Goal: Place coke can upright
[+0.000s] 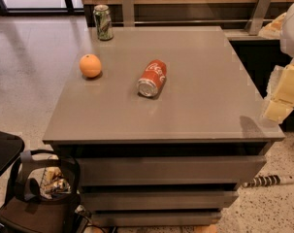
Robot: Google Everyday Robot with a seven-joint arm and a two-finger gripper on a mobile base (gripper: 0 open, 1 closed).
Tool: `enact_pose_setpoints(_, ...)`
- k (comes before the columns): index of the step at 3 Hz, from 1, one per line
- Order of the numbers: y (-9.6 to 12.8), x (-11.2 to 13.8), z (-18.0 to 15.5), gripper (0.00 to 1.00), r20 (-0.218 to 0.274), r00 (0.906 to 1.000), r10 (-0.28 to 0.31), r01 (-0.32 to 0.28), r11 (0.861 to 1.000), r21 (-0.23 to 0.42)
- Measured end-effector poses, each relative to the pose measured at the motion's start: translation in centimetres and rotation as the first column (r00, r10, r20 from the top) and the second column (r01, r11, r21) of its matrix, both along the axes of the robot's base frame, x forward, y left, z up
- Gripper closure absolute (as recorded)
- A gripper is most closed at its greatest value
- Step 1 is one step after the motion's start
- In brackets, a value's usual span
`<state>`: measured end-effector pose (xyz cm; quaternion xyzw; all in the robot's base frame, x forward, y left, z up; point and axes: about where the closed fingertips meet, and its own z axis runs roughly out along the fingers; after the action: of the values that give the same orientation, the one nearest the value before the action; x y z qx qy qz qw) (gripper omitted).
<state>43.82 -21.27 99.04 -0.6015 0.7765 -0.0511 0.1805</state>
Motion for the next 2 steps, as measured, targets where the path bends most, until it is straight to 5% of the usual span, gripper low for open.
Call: enact_pose_setpoints(2,0.4,2.1,1.4,0.00,-0.015,0.9991,-0.041,0.041,0.999,0.029)
